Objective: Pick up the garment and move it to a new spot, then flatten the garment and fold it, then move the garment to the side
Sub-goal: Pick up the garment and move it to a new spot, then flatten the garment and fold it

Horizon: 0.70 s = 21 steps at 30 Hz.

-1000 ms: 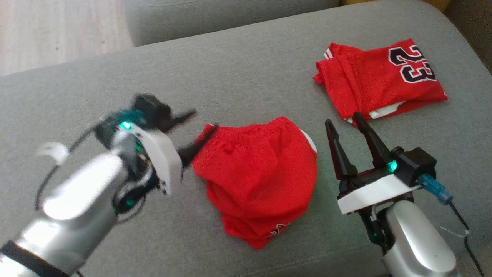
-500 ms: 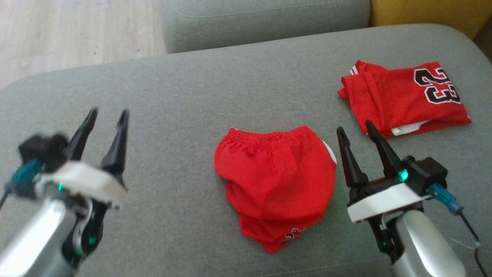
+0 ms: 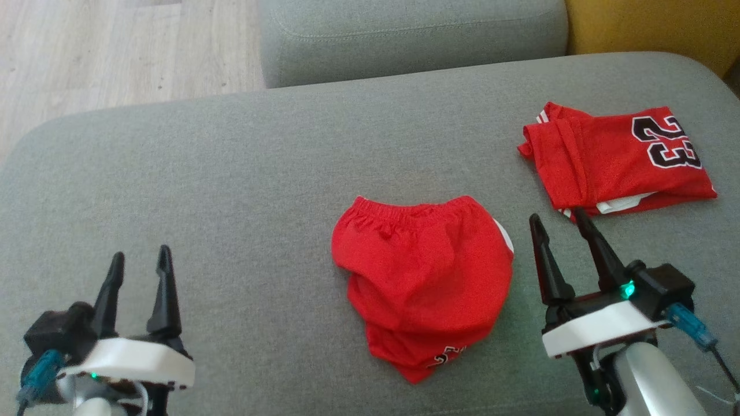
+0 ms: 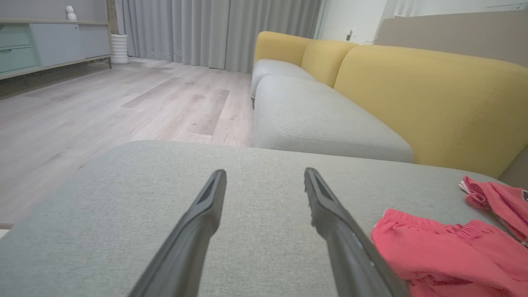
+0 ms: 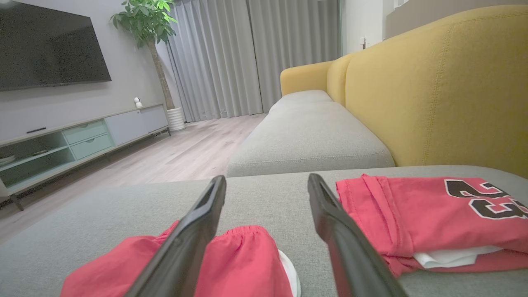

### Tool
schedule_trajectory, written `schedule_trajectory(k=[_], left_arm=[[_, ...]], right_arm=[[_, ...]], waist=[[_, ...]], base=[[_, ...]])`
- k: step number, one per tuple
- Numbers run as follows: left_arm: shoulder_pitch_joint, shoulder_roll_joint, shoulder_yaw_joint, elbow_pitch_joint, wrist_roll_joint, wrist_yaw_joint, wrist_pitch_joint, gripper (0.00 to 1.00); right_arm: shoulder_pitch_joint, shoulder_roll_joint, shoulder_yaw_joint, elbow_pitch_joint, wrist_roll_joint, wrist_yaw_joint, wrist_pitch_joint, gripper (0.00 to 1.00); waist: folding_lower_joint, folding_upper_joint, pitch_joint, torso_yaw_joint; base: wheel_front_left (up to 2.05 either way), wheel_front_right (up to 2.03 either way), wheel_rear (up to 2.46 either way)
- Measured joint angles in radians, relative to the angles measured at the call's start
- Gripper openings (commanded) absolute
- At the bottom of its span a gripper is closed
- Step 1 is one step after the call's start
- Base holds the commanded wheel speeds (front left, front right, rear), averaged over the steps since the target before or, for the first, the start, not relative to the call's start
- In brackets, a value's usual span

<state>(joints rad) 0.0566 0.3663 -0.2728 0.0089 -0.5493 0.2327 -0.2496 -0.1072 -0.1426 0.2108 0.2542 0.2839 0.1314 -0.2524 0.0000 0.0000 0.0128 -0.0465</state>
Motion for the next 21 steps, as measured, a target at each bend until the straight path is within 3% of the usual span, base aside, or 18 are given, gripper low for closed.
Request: schedule_trajectory(k=[7,21], left_arm=[[0.011,-0.102,0.096,0.009,0.077,-0.086,0.000,1.00],[0.035,-0.207,0.190,0.050,0.166,-0.199,0.000,1.00]], right_arm=[[0.009,0.000,-0.019,-0.002,-0.004,0.000,0.000,1.00],[0.016,0.001,-0.004,0.014,-0.003,0.000,0.000,1.00]], waist=[[0.0000,0.0000,-0.001,0.000],[0.0000,0.0000,0.012,0.010]], base=[[0.00,0.00,0.00],[0.00,0.00,0.00]])
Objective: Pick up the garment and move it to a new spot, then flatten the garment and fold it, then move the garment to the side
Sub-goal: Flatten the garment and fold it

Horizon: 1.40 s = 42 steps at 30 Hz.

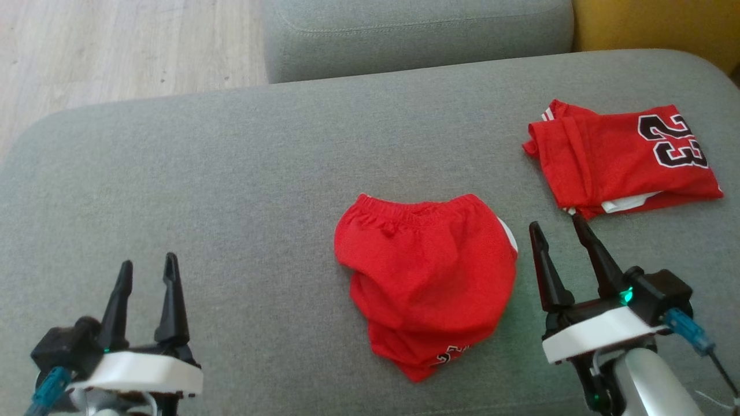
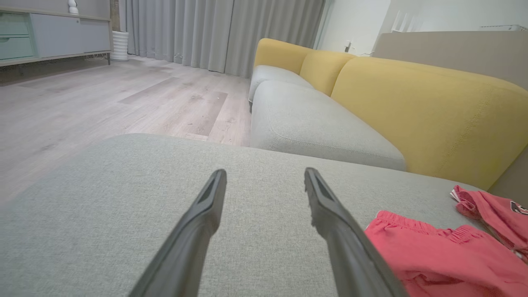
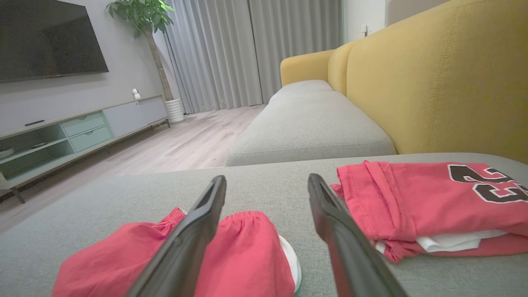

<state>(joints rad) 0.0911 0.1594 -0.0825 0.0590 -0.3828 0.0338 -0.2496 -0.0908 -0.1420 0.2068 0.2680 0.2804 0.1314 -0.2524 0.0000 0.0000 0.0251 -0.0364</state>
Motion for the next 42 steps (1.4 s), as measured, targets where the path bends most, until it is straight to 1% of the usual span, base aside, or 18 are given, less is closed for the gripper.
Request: schedule_trajectory(k=[5,8,13,14,19,21,23,26,32,33,35,36,37,38,40,42], left_arm=[[0.000,-0.025,0.030,0.008,0.022,-0.027,0.000,1.00],[-0.007,-0.040,0.036,0.012,0.031,-0.044,0.000,1.00],[-0.041,-0.065,0.040,0.013,0.049,-0.066,0.000,1.00],[-0.045,-0.076,0.039,0.018,0.049,-0.077,0.000,1.00],[-0.059,-0.092,0.046,0.038,0.055,-0.088,-0.002,1.00],[-0.059,-0.100,0.055,0.043,0.055,-0.093,-0.003,1.00],[-0.061,-0.101,0.061,0.044,0.055,-0.096,-0.003,1.00],[-0.068,-0.103,0.063,0.049,0.055,-0.104,-0.003,1.00],[-0.083,-0.108,0.066,0.060,0.054,-0.106,-0.003,1.00],[-0.084,-0.109,0.067,0.063,0.054,-0.112,-0.003,1.00],[-0.084,-0.110,0.069,0.066,0.054,-0.113,-0.003,1.00],[-0.084,-0.110,0.070,0.066,0.054,-0.114,-0.003,1.00],[-0.084,-0.110,0.070,0.066,0.052,-0.114,-0.003,1.00],[-0.084,-0.110,0.070,0.066,0.045,-0.113,-0.003,1.00],[-0.084,-0.110,0.070,0.067,0.037,-0.113,-0.003,1.00],[-0.084,-0.111,0.069,0.067,0.037,-0.113,-0.003,1.00]], right_arm=[[-0.010,-0.007,0.028,0.007,0.001,0.000,0.009,1.00],[-0.066,-0.025,0.078,0.022,0.012,0.000,0.071,1.00],[-0.234,-0.057,0.176,0.077,0.066,0.000,0.231,1.00],[-0.292,-0.070,0.218,0.108,0.099,0.000,0.311,1.00],[-0.362,-0.090,0.306,0.157,0.208,0.000,0.480,1.00],[-0.381,-0.102,0.345,0.182,0.230,0.000,0.552,1.00],[-0.400,-0.112,0.366,0.207,0.253,0.000,0.610,1.00],[-0.437,-0.127,0.376,0.250,0.254,0.000,0.667,1.00],[-0.508,-0.125,0.391,0.375,0.234,0.000,0.826,1.00],[-0.513,-0.124,0.393,0.395,0.224,0.000,0.850,1.00],[-0.514,-0.122,0.395,0.413,0.221,0.000,0.886,1.00],[-0.514,-0.122,0.399,0.414,0.221,0.000,0.894,0.69],[-0.514,-0.122,0.403,0.412,0.221,0.000,0.894,0.25],[-0.514,-0.122,0.405,0.410,0.223,0.000,0.894,0.00],[-0.515,-0.126,0.415,0.400,0.227,0.000,0.888,0.00],[-0.516,-0.130,0.420,0.376,0.229,0.000,0.850,0.00]], waist=[[0.0000,0.0000,0.006,0.007],[0.0000,0.0000,0.015,0.017],[0.0000,0.0000,0.031,0.059],[0.0000,0.0000,0.037,0.084],[0.0000,0.0000,0.051,0.154],[0.0000,0.0000,0.055,0.182],[0.0001,0.0000,0.060,0.207],[0.0000,0.0000,0.066,0.240],[0.0001,0.0000,0.086,0.291],[0.0001,0.0000,0.089,0.297],[0.0001,0.0000,0.093,0.308],[0.0001,0.0000,0.095,0.311],[0.0001,0.0000,0.096,0.315],[0.0001,0.0000,0.097,0.318],[0.0000,0.0000,0.097,0.321],[0.0001,0.0000,0.099,0.322]], base=[[0.00,0.00,0.00],[0.00,0.00,0.00],[0.00,0.00,0.00],[0.00,0.00,0.00],[0.00,0.00,0.00],[0.00,0.00,0.00],[0.00,0.00,0.00],[0.00,0.00,0.00],[0.00,0.00,0.00],[0.00,0.00,0.00],[0.00,0.00,0.00],[0.00,0.00,0.00],[0.00,0.00,0.00],[0.00,0.00,0.00],[0.00,0.00,0.00],[0.00,0.00,0.00]])
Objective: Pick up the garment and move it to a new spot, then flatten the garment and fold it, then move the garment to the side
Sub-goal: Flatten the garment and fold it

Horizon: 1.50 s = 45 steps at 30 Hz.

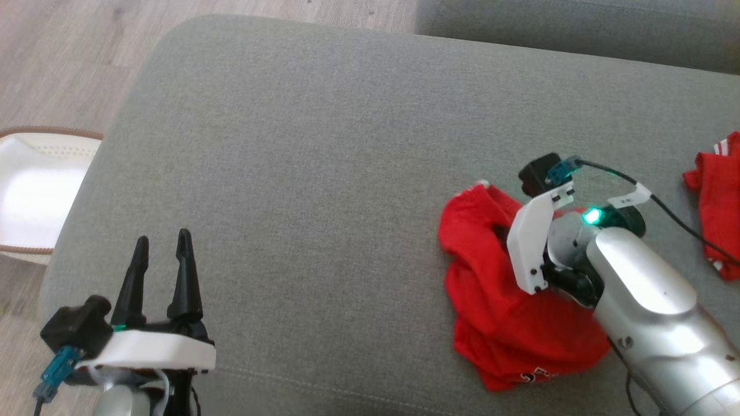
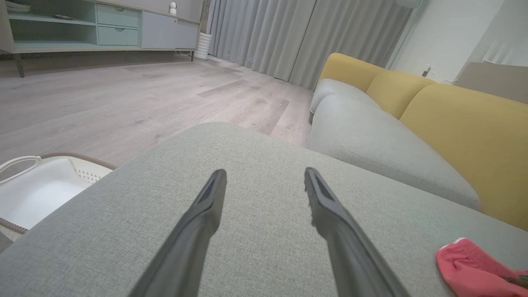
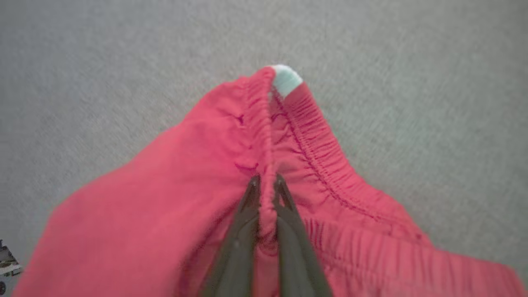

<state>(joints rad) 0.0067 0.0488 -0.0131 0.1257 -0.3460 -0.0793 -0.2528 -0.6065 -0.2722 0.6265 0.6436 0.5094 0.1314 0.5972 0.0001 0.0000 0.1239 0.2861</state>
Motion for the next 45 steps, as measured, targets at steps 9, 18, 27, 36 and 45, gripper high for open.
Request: schedule_trajectory(k=[9,18,27,36,45], left_arm=[[-0.035,-0.001,-0.013,-0.001,-0.020,0.000,0.000,1.00],[-0.118,-0.008,-0.050,0.008,-0.040,-0.010,-0.001,1.00],[-0.137,-0.011,-0.060,0.023,-0.031,-0.010,-0.001,1.00],[-0.091,-0.012,-0.001,0.019,0.019,-0.019,-0.001,1.00],[-0.028,-0.011,0.012,-0.008,0.024,-0.017,-0.001,1.00]], right_arm=[[-0.158,-0.028,-0.028,-0.020,0.000,0.000,-0.146,0.00],[-0.434,-0.051,-0.174,0.278,-0.051,0.000,-0.337,0.00],[-0.473,0.026,-0.156,0.448,-0.073,0.000,-0.482,1.00],[-0.440,0.060,-0.124,0.355,-0.050,0.000,-0.729,1.00],[-0.117,0.010,-0.282,0.119,-0.084,0.000,-0.846,1.00]], waist=[[0.0000,0.0000,0.057,0.017],[0.0002,0.0000,0.161,0.070],[0.0001,0.0000,0.167,0.054],[-0.0001,0.0000,0.066,-0.070],[-0.0001,0.0000,-0.024,-0.223]], base=[[0.00,0.00,0.00],[0.00,0.00,0.00],[0.00,0.00,0.00],[0.00,0.00,0.00],[0.00,0.00,0.00]])
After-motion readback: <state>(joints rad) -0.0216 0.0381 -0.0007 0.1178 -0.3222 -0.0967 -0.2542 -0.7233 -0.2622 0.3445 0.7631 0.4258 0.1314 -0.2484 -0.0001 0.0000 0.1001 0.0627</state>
